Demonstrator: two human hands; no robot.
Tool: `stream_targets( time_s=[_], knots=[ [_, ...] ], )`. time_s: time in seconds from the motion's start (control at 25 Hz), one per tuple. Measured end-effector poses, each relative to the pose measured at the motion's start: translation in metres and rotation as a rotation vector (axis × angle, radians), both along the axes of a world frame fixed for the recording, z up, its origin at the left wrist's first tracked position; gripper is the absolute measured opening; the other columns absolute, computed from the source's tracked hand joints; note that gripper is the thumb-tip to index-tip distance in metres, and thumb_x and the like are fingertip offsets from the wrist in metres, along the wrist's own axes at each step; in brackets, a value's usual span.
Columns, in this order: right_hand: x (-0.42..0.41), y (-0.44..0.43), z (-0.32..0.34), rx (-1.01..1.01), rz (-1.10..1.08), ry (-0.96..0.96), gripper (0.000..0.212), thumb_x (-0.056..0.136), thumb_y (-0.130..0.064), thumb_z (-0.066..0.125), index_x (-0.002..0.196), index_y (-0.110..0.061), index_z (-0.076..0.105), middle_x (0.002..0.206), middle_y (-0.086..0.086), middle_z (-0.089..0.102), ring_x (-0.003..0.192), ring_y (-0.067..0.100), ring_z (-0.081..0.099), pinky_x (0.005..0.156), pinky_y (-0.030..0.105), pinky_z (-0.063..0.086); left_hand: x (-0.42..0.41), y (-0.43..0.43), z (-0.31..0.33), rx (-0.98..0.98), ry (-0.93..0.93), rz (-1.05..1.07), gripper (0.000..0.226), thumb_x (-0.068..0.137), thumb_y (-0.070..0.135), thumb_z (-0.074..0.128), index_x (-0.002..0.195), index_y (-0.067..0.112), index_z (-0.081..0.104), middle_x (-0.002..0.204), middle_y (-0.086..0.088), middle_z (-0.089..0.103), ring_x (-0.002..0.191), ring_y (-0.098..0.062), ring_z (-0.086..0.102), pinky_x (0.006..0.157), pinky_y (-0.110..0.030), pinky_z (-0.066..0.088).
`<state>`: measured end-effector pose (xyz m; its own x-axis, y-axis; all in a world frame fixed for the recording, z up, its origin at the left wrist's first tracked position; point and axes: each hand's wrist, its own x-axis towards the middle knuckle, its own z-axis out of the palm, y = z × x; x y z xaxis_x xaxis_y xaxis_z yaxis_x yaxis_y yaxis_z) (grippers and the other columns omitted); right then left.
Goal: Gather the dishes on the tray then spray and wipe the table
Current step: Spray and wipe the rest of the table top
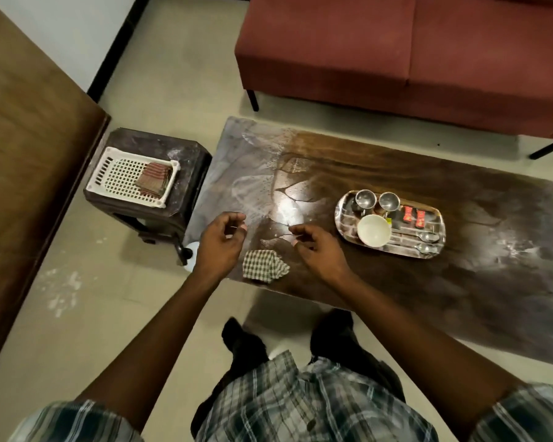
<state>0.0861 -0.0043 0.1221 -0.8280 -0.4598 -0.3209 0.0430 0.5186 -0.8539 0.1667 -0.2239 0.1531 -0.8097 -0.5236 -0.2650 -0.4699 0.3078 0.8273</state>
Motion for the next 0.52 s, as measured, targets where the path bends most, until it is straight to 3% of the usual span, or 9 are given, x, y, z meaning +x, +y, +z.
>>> stream_targets(
  time_s=[0.12, 0.24, 0.36, 0.4, 0.52],
  knots=[
    [0.032, -0.05, -0.003, 0.025, -0.013, -0.04, 0.032, 0.1, -0.016, 0.068, 0.132, -0.017, 0.071, 0.125, -0.002, 0.074, 0.107, 0.012, 0.072, 0.096, 0.036, 0.061, 0.028, -0.057, 0.0, -0.004, 0.026, -0.046, 0.021, 0.104, 0.014, 0.065, 0.123, 0.012, 0.072, 0.118, -0.001, 0.075, 0.103, -0.017, 0.069, 0.088, -0.022, 0.053],
    [0.053, -0.09, -0.017, 0.044, -0.003, -0.044, 0.035, 0.099, -0.017, 0.068, 0.133, -0.019, 0.071, 0.13, -0.001, 0.072, 0.113, 0.013, 0.069, 0.101, 0.036, 0.058, 0.049, -0.114, -0.013, 0.017, -0.028, -0.003, 0.025, 0.103, 0.008, 0.061, 0.124, 0.017, 0.071, 0.123, -0.005, 0.074, 0.103, -0.026, 0.071, 0.094, -0.04, 0.058],
    [0.064, -0.113, -0.029, 0.09, -0.017, -0.086, 0.037, 0.097, -0.013, 0.069, 0.134, -0.018, 0.07, 0.13, 0.002, 0.07, 0.111, 0.012, 0.066, 0.089, 0.013, 0.054, 0.061, -0.161, -0.033, -0.075, -0.068, 0.114, 0.048, 0.09, -0.011, 0.054, 0.129, 0.014, 0.069, 0.133, -0.014, 0.069, 0.118, -0.026, 0.067, 0.108, -0.044, 0.054],
    [0.065, -0.119, -0.035, 0.104, -0.007, -0.098, 0.038, 0.097, -0.013, 0.07, 0.134, -0.017, 0.07, 0.13, 0.004, 0.07, 0.11, 0.014, 0.066, 0.086, 0.012, 0.053, 0.065, -0.175, -0.042, -0.101, -0.109, 0.142, 0.055, 0.086, -0.016, 0.052, 0.132, 0.011, 0.068, 0.135, -0.017, 0.066, 0.119, -0.028, 0.065, 0.106, -0.044, 0.054],
    [0.064, -0.131, -0.064, 0.225, 0.072, -0.087, 0.044, 0.094, -0.018, 0.075, 0.137, -0.014, 0.069, 0.138, 0.007, 0.068, 0.125, 0.022, 0.064, 0.098, 0.018, 0.042, 0.09, -0.205, -0.078, -0.076, -0.288, 0.128, 0.068, 0.078, -0.023, 0.055, 0.141, 0.003, 0.059, 0.139, -0.022, 0.059, 0.122, -0.038, 0.062, 0.095, -0.041, 0.052]
  ],
)
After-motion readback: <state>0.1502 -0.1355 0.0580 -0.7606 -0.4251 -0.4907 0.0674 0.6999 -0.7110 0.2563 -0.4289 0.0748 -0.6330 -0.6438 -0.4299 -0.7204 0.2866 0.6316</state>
